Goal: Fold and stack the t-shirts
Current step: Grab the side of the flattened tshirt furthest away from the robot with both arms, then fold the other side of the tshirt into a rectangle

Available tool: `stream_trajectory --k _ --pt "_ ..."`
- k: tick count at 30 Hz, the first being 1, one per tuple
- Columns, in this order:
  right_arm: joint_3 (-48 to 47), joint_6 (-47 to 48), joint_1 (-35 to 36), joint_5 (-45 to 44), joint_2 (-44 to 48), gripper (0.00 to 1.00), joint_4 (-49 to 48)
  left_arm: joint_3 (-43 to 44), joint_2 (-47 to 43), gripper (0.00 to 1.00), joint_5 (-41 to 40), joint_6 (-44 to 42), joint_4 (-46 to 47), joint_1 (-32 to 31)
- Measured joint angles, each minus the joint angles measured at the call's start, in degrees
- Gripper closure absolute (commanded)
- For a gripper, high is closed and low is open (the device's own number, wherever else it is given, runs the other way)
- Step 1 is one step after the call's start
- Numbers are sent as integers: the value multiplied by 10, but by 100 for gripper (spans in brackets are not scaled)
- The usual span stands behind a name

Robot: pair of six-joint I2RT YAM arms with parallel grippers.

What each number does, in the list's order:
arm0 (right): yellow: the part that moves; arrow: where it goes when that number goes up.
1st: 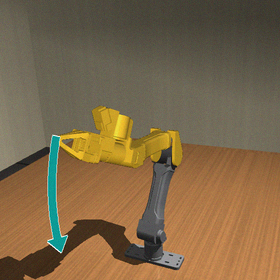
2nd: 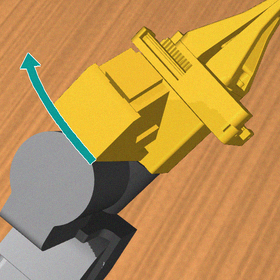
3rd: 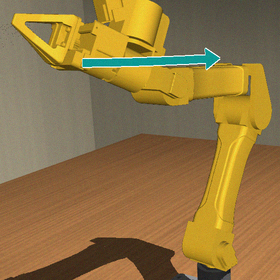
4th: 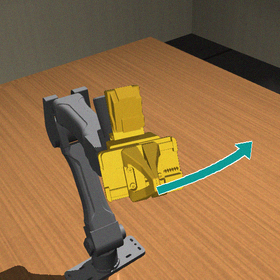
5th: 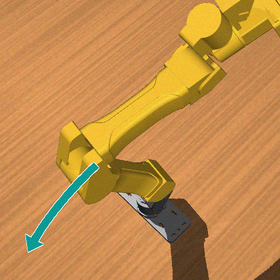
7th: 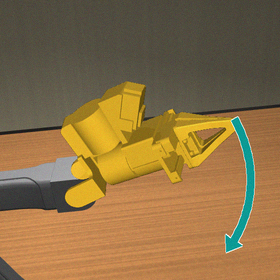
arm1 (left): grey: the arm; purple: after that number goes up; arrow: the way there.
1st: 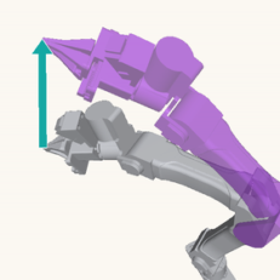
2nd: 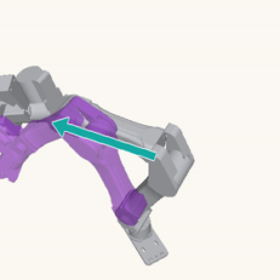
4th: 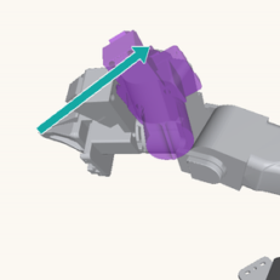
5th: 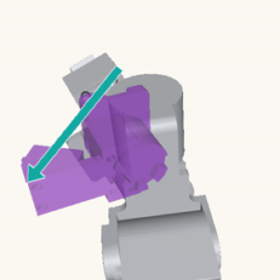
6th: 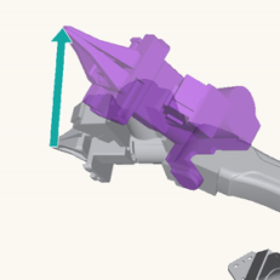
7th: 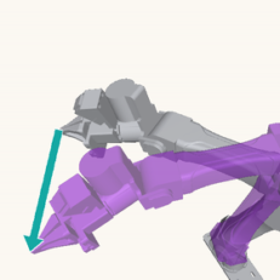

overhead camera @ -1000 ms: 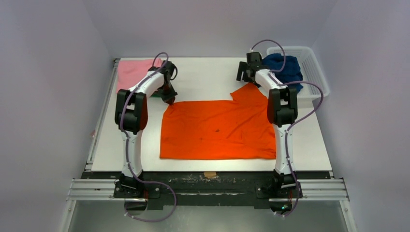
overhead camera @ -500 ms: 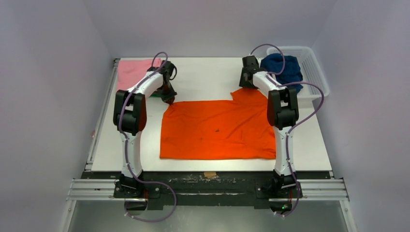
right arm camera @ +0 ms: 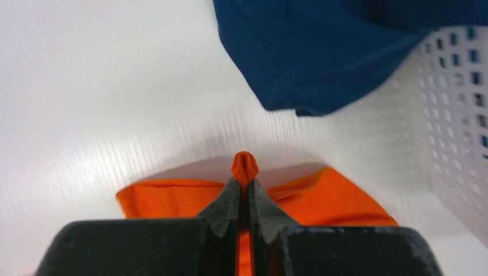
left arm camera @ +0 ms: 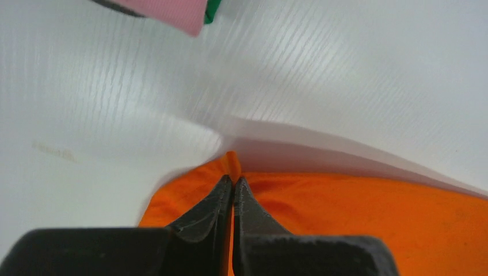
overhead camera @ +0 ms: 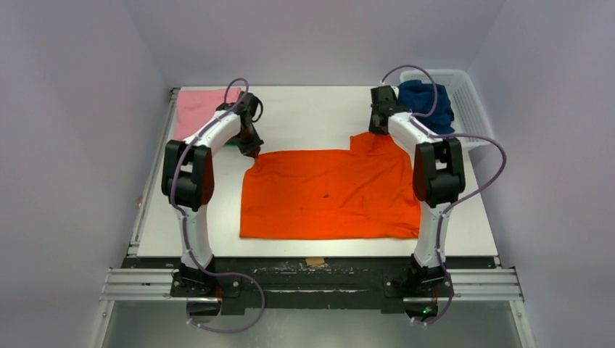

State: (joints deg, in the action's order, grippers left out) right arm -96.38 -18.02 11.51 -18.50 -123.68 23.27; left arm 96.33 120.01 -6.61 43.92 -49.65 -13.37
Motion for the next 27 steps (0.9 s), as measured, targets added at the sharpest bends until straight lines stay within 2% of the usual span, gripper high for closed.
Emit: stream_trajectory --k 7,18,22,27 --pt "160 5 8 11 175 100 -52 -89 -92 100 -6 0 30 -16" --pt "331 -11 51 10 346 100 -40 -194 -191 100 -33 -9 54 -50" --pt "348 -11 49 10 392 100 -43 -177 -189 100 -57 -27 48 -51" --pt "348 -10 48 4 386 100 -51 -105 -162 100 -76 -47 46 -50"
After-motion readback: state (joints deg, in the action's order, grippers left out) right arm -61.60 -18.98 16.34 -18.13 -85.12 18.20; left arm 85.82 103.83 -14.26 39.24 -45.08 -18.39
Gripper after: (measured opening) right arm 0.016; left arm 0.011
